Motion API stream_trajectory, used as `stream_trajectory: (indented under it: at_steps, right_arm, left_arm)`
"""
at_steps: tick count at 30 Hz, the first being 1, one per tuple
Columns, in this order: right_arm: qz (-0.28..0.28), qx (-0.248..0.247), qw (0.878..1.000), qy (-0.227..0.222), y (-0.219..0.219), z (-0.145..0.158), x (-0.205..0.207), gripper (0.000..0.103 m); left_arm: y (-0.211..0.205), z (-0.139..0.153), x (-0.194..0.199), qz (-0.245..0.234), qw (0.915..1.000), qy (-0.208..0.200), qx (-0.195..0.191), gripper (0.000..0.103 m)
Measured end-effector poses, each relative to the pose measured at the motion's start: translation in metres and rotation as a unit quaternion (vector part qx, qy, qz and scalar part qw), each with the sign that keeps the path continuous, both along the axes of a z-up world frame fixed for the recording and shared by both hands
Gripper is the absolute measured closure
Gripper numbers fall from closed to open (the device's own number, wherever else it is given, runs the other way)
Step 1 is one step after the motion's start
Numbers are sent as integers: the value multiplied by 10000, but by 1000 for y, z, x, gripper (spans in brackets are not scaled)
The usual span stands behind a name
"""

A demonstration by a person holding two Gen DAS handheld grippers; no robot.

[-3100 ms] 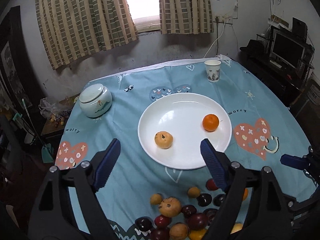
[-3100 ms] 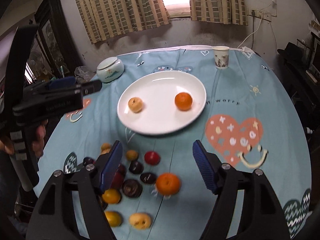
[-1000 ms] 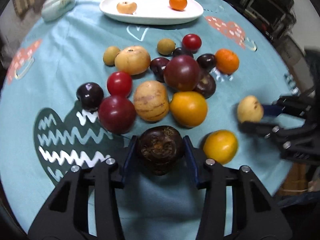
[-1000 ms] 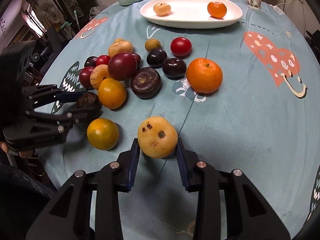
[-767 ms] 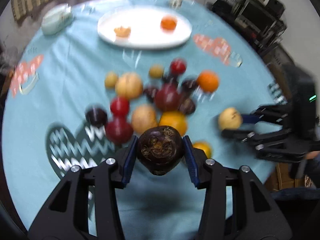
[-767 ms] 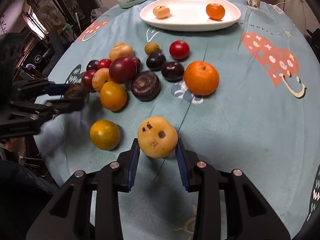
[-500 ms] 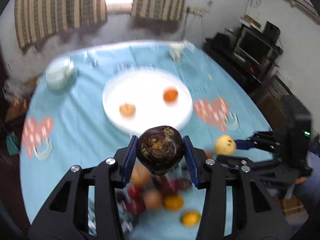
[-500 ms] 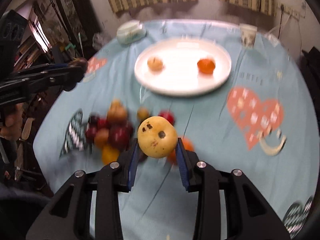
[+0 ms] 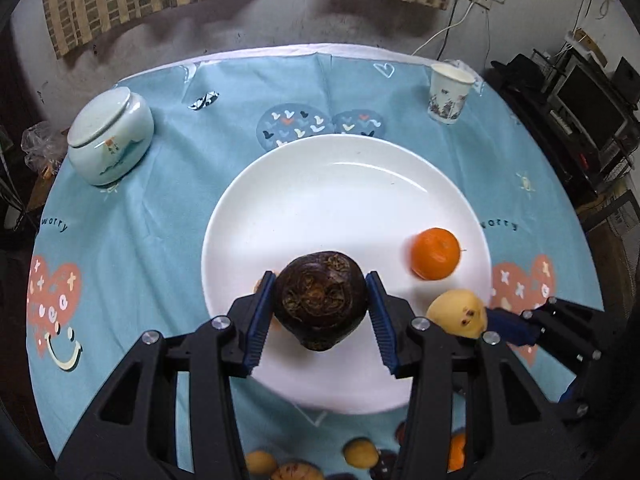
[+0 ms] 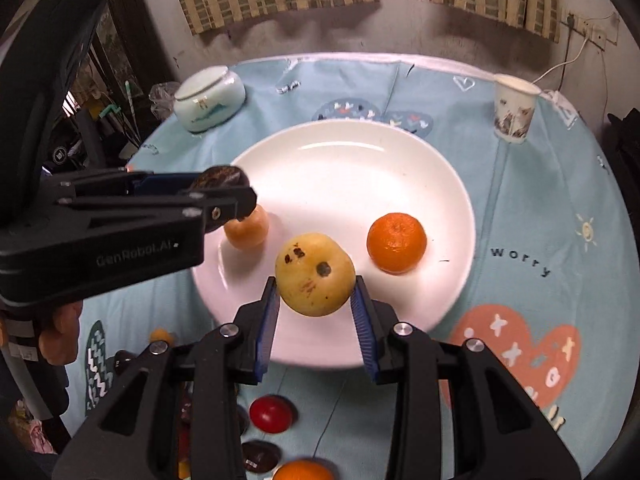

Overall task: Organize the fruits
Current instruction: 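Place both fruits on the white plate beside the tangerine and release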

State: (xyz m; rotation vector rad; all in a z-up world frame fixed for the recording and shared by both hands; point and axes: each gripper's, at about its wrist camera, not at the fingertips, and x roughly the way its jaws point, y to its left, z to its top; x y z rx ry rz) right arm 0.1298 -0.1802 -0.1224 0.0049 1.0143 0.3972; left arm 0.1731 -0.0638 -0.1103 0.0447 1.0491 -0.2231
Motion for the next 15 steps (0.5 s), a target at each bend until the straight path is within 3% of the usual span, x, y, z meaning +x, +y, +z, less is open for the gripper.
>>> stream_trajectory:
  at_steps: [5, 6, 7, 8, 9, 15]
  right_arm:
    - [-28, -369, 9990, 241, 10, -20, 16, 64]
    - [-50, -438, 9988, 222, 11, -21, 18, 58]
    - [-136, -487, 9986, 150, 10, -22, 19, 38]
    - [-248, -505, 9984, 50, 8, -21, 18, 30]
    - [-291, -454, 9985, 1, 6, -20, 17, 28]
    - [-443, -347, 9984, -30, -6, -11, 6, 28]
  left_arm:
    - [-7, -21, 18, 21, 9996, 231, 186, 56]
    - [-7, -24, 21, 40, 9995, 266, 189, 56]
    - [-6, -27, 22, 75, 9994, 290, 197, 54]
    - [-7, -29, 23, 82, 9993, 299, 185, 50]
    - [-6, -29, 22, 77, 9994, 271, 179, 45]
    - [-2, -14, 8, 98, 9996, -61, 246, 35]
